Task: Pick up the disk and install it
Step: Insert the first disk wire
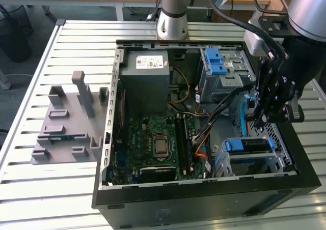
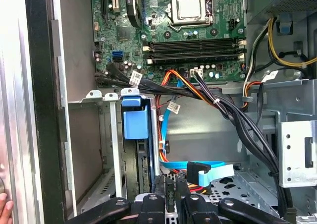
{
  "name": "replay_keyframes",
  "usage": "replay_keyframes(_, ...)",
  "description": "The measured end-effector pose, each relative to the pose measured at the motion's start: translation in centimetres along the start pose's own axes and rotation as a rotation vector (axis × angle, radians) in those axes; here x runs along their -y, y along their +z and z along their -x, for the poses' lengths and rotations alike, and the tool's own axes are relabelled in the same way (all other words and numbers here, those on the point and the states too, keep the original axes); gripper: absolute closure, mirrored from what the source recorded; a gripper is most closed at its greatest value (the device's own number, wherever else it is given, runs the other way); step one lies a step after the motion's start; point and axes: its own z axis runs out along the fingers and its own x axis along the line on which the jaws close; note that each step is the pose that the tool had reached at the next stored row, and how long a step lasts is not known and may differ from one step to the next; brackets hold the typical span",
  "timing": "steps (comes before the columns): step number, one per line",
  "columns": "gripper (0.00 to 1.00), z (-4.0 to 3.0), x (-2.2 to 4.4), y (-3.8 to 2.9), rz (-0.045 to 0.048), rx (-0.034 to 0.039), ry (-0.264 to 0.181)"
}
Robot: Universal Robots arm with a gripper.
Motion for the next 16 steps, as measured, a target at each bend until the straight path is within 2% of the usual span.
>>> replay_keyframes(6,0.76,0.03,0.00,0.15,-0.0013,-0.0153,0.000)
replay_keyframes(16,0.76,0.03,-0.01,0.60,-0.0014,-0.0157,0.000)
